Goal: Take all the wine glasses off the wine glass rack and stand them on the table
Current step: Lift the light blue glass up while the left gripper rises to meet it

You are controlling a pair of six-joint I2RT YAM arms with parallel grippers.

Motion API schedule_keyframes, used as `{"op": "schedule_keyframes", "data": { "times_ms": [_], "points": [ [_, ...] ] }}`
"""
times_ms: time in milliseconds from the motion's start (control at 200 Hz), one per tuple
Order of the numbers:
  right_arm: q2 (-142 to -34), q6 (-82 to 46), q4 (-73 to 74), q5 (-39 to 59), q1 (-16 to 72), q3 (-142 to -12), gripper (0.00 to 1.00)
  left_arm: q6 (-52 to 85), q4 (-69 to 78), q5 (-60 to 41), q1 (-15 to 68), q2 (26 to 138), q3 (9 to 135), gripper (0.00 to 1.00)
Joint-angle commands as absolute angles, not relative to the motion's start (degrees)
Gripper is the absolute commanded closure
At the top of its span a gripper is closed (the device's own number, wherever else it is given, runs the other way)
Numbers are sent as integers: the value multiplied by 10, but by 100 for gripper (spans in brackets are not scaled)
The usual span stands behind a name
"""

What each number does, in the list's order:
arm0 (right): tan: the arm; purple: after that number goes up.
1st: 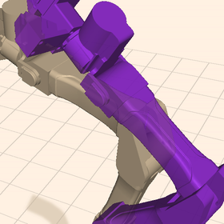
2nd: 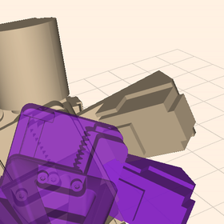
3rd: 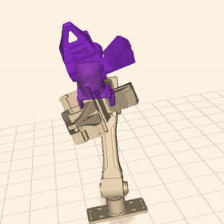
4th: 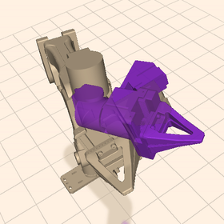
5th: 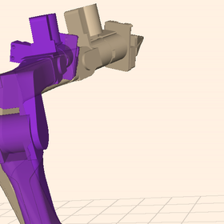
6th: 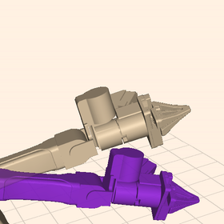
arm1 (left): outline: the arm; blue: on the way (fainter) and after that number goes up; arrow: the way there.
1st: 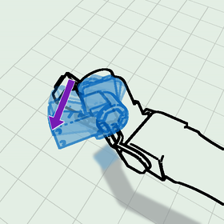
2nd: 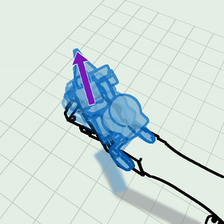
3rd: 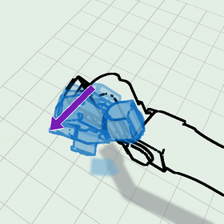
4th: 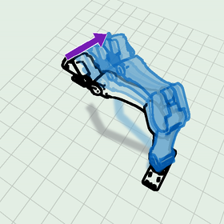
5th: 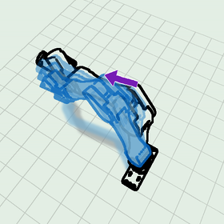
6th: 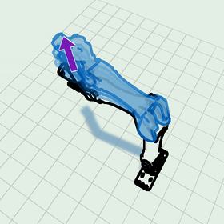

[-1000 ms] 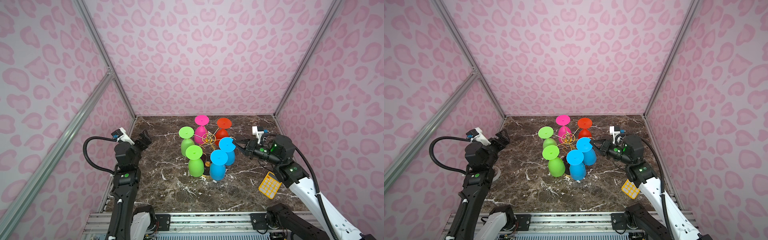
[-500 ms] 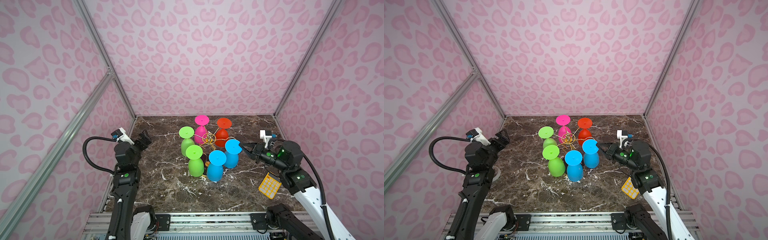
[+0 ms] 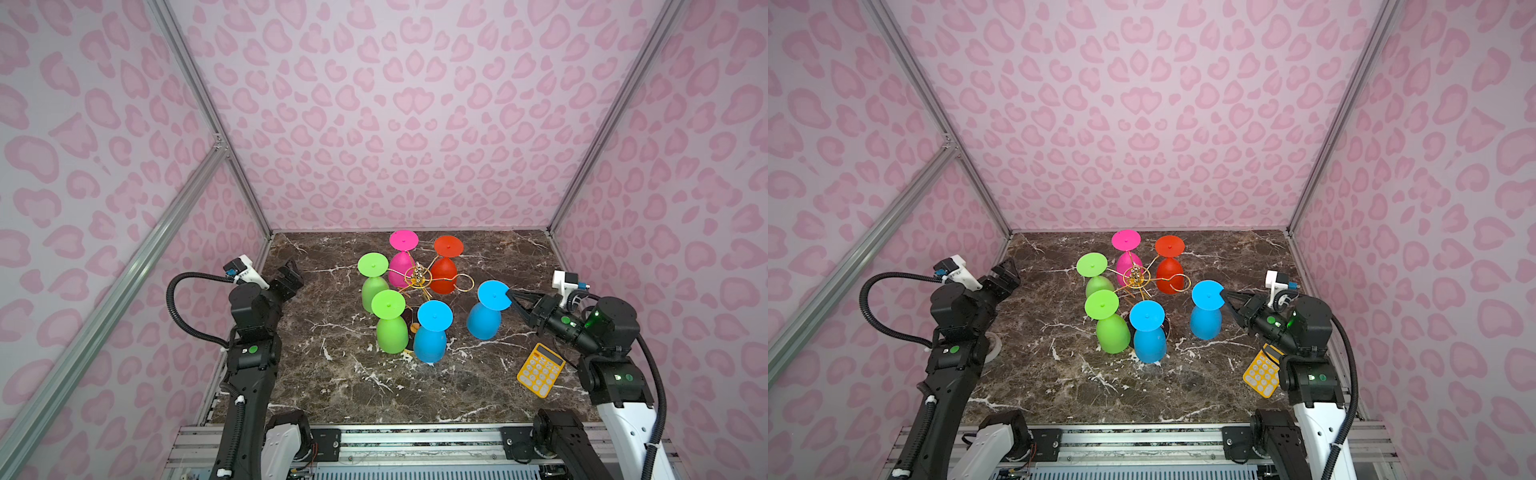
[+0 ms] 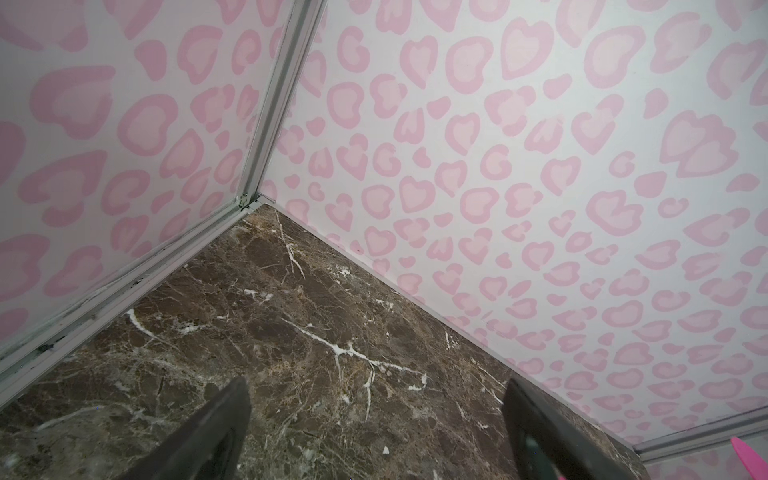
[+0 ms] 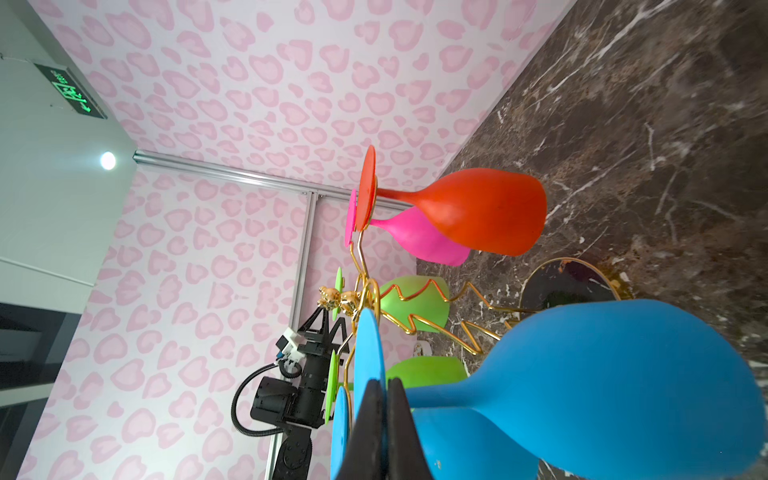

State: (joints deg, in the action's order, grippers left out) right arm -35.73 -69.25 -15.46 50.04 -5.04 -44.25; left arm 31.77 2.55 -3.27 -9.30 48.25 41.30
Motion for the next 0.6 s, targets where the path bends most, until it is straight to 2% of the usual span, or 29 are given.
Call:
{"op": "schedule_keyframes", "data": {
  "times_ms": [0, 195, 370, 485, 595],
  "points": [
    [-368, -649, -166, 519, -93, -468, 100, 301, 25, -61, -92, 485, 434, 4],
    [-444, -532, -191, 475, -143, -583, 100, 312, -8, -165, -91, 498, 513, 0],
    [-503, -466, -172, 416, -141, -696, 100, 338, -35, -313, -89, 521, 623, 10],
    [-537, -436, -144, 418, -121, -750, 100, 369, -40, -397, -74, 554, 685, 11],
    [-572, -404, -123, 398, -58, -793, 100, 404, -49, -457, -56, 598, 753, 16]
  ]
}}
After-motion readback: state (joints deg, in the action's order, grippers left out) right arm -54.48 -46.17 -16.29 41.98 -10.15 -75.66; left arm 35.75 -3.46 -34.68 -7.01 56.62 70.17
